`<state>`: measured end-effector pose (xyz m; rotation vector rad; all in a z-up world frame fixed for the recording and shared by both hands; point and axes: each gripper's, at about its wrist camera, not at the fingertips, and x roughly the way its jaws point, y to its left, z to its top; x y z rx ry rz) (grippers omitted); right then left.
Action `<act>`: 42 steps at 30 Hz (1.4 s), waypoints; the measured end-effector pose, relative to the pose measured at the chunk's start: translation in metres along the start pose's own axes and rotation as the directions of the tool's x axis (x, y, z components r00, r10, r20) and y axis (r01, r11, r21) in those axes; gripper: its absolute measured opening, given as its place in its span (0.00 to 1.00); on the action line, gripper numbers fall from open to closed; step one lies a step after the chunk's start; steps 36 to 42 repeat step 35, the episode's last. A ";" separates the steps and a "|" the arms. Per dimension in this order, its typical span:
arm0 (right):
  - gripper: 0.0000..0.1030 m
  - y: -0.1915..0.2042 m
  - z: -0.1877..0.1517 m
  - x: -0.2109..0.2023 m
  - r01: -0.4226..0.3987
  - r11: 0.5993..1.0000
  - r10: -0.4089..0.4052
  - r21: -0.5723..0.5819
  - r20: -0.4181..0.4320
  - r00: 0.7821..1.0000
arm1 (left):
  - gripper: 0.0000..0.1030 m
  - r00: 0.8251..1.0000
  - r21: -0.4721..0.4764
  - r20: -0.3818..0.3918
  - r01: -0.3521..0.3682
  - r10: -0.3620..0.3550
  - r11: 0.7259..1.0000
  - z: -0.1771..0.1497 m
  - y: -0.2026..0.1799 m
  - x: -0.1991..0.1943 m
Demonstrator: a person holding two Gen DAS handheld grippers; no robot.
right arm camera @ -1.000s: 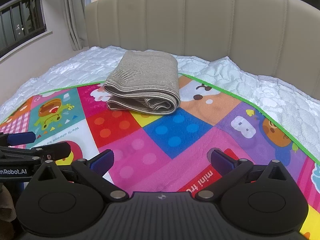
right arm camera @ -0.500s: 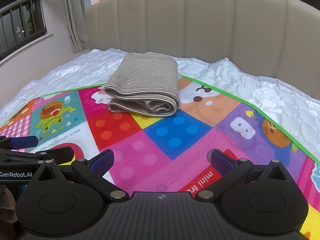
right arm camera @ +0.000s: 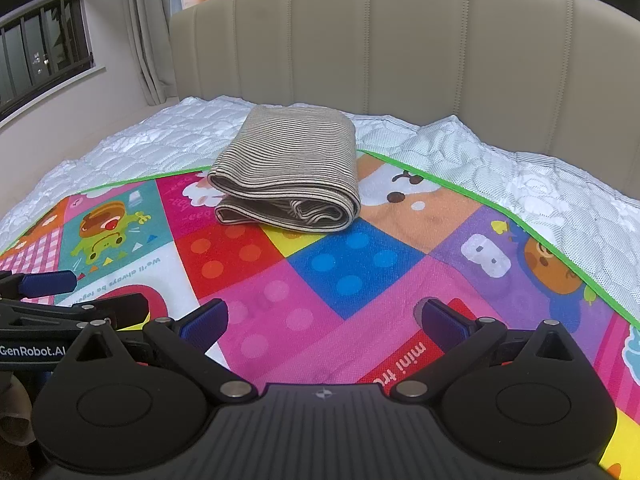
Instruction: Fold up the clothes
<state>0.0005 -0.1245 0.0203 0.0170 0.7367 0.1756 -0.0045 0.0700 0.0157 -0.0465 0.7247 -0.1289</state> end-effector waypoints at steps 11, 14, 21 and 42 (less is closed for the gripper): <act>1.00 0.001 0.000 0.000 0.001 1.000 -0.001 -0.001 -0.002 1.000 | 1.00 1.000 -0.001 0.005 -0.003 0.003 1.000 0.000 -0.001 -0.001; 1.00 0.002 0.000 0.001 0.002 1.000 -0.002 -0.002 -0.003 1.000 | 1.00 1.000 -0.001 0.007 -0.005 0.005 1.000 0.000 -0.001 -0.001; 1.00 0.001 -0.001 0.001 0.002 1.000 -0.003 -0.006 -0.006 1.000 | 1.00 1.000 0.003 0.014 -0.004 0.004 1.000 0.000 -0.001 -0.002; 1.00 0.004 -0.001 0.003 0.009 1.000 -0.009 -0.018 -0.013 1.000 | 1.00 0.999 0.014 0.050 -0.004 0.004 1.000 0.000 -0.002 -0.006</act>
